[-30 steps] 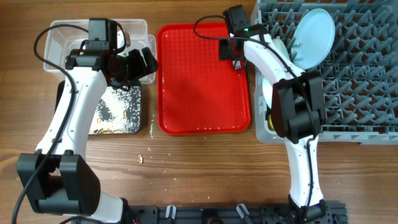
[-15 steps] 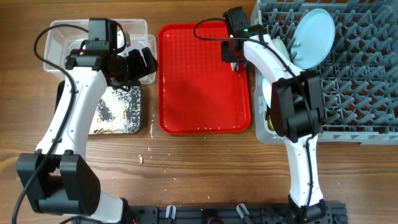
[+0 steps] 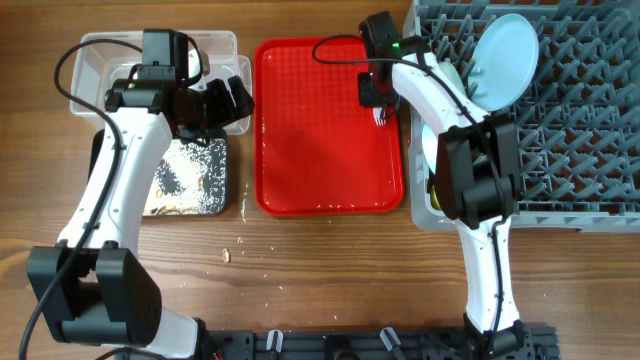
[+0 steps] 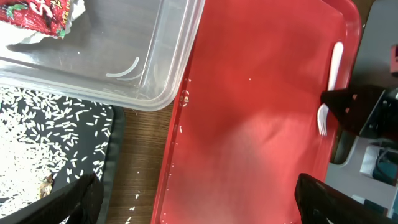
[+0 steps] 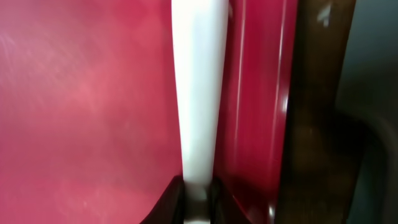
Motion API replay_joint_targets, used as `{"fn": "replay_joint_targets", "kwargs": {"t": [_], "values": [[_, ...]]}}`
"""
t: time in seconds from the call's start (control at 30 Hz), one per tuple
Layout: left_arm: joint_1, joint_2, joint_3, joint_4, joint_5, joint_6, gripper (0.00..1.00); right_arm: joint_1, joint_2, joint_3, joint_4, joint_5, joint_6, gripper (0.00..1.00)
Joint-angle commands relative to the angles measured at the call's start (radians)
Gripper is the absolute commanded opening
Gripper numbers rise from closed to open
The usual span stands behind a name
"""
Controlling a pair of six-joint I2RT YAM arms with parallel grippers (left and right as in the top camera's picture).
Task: Sort waste into correct bins and load items into the dishwasher rack
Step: 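Carry the white fork to the dish rack and drop it in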
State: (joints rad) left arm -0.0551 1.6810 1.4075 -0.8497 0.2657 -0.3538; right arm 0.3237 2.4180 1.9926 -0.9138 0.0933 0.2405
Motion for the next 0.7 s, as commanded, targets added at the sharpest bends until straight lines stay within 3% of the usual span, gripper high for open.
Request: {"fn": "replay_joint_targets", "kwargs": {"t": [0.0, 0.47, 0.67], "values": [[0.001, -0.013, 0.006, 0.000, -0.006, 0.005, 1.00, -0.002, -0.004, -0.013, -0.081, -0.078, -0.006, 0.05], [0.001, -0.013, 0.006, 0.000, -0.006, 0.005, 1.00, -0.001, -0.351, -0.013, -0.332, -0.140, -0.069, 0.04], [0.001, -0.013, 0.006, 0.000, -0.006, 0.005, 1.00, -0.051, -0.534, -0.013, -0.455, -0.125, 0.001, 0.05]]}}
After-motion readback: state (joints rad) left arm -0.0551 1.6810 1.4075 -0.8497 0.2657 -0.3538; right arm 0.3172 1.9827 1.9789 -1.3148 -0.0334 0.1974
